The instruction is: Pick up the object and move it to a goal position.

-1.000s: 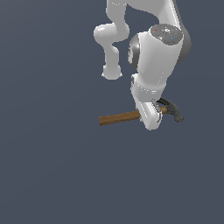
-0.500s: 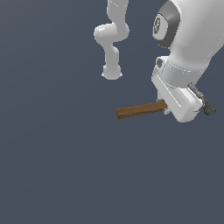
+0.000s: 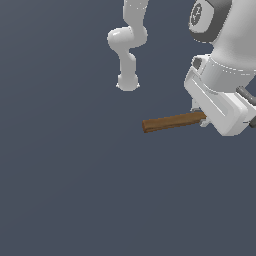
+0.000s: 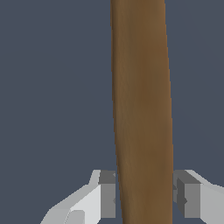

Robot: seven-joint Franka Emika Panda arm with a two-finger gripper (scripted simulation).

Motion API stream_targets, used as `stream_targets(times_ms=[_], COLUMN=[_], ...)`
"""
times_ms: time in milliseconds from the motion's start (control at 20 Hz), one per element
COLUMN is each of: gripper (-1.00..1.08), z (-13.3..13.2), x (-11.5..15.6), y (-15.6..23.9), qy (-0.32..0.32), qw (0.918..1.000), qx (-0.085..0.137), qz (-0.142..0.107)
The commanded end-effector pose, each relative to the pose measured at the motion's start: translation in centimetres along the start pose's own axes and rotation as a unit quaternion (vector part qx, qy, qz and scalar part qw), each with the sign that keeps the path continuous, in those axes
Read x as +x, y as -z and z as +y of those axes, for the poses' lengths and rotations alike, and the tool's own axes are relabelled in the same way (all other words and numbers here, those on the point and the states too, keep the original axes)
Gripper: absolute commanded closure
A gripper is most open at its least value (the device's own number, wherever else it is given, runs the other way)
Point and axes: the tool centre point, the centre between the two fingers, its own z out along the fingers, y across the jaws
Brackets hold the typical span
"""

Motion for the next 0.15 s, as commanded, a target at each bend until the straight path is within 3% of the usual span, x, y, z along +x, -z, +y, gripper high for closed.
stream_targets(times_ms=[0,100], gripper=[1.08,1.08], z=[-0.17,-0.19], x=[-0.19,-0.23], y=[0.48,0.53], qy=[0.0,0.0], qw=[1.0,1.0], qx=[0.002,0.002], qz=[0.0,0.0])
